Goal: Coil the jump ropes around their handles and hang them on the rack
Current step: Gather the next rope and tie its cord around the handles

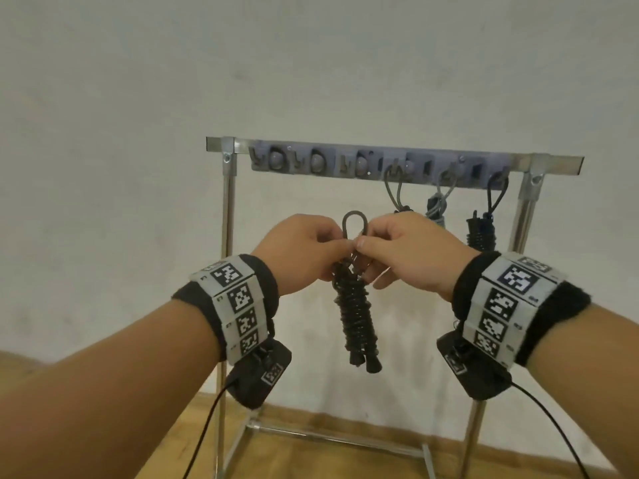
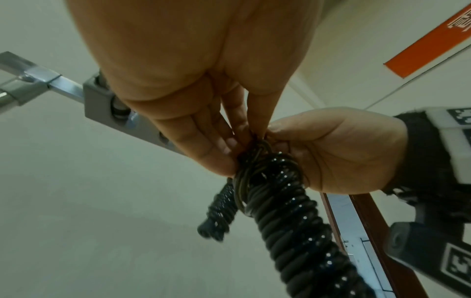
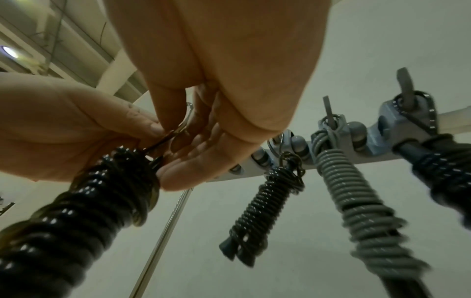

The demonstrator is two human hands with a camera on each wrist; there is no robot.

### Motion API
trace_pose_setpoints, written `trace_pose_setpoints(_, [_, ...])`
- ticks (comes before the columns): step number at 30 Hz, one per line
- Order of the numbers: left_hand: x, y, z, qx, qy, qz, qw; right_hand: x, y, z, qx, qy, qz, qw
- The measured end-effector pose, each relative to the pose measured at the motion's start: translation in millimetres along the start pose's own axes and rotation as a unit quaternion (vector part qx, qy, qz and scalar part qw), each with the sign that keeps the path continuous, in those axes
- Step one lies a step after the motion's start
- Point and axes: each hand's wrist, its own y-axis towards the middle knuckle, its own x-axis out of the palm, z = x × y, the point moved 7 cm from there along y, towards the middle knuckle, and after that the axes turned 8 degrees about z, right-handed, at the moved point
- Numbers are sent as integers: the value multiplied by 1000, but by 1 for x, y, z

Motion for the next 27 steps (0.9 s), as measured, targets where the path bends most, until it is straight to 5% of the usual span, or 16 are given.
trace_pose_setpoints(14, [-34, 78, -11, -127, -203, 110, 965, -17, 88, -16, 56, 57, 153, 985])
trace_pose_setpoints(27, [-13, 118, -26, -124, -130, 98, 979, -13, 124, 12, 136, -21, 139, 981])
